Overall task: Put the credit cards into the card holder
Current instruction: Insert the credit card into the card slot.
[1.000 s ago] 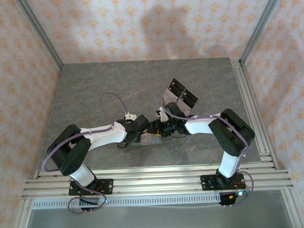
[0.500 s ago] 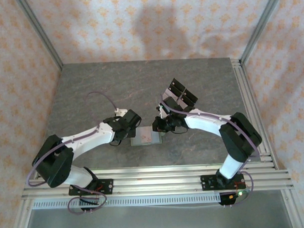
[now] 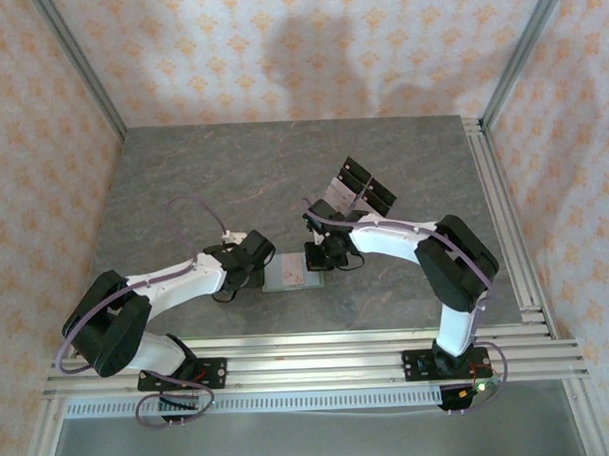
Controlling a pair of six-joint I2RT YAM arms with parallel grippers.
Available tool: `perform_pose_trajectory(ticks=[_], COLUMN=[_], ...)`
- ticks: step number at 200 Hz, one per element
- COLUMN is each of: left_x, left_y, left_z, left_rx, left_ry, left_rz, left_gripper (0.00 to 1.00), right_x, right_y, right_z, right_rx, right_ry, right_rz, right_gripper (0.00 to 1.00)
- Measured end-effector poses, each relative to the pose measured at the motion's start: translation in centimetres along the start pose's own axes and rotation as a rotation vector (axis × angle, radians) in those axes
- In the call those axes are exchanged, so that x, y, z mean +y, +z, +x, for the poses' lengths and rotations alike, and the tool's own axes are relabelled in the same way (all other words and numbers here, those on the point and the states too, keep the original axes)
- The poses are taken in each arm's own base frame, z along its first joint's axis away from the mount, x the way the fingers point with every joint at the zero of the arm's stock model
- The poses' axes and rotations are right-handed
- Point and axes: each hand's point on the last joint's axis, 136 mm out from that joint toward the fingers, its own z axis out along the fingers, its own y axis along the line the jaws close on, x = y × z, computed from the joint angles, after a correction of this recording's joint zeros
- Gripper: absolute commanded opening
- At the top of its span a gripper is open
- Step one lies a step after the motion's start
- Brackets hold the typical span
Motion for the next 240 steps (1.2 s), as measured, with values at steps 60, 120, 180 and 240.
perform_pose_trajectory(ticks=[60,120,180,240], left_x=[-0.7,-0.7,-0.8,-0.9], left_y=[0.3,0.6,0.8,1.0], left_z=[-0.2,0.2,0.3,0.5], left_rx=[-0.005,0.002,0.002,0.009], left_ry=[-0.01,-0.009,-0.008,-0.003], left_rz=[0.026,0.029,0.03,0.025], left_gripper=[0.92,0.92,0.92,0.92], right_x=[1.3,2.5,3.5,4.7], right_y=[0.7,1.8,2.1,2.7], right_z=[-0.2,-0.3,-0.6,-0.5], right_rx=[0.009,0.026,0.031,0.046], right_ry=[-0.027,-0.046,-0.05,-0.047], right_rz=[-0.006,-0.014,-0.033,-0.061], right_gripper=[0.0,0.0,0.0,0.0])
